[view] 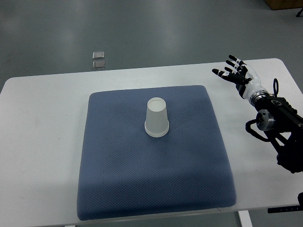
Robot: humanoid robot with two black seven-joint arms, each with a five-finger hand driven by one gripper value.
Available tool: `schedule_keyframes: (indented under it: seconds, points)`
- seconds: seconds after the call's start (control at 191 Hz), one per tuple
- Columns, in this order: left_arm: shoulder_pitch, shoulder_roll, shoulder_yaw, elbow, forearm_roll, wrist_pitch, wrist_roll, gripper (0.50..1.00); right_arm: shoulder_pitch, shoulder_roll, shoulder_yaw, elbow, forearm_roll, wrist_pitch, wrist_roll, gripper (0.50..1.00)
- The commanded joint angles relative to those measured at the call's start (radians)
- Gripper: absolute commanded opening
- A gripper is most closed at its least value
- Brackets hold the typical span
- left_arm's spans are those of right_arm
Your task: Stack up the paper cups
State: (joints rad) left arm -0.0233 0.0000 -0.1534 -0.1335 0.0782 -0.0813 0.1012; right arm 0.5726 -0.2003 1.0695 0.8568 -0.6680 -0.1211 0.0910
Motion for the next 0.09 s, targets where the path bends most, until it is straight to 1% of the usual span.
schedule_keyframes:
  seconds: [0.0, 0.084]
  points:
    - [0.000, 0.000, 0.000, 0.000, 0.000, 0.000, 0.000, 1.000, 0.000, 0.001, -0.003, 0.001, 0.004, 0.001, 0.001, 0.917]
    - [0.000, 0.000, 0.000, 0.000, 0.000, 0.000, 0.000, 1.000, 0.000, 0.002, -0.008, 0.001, 0.004, 0.001, 0.003, 0.917]
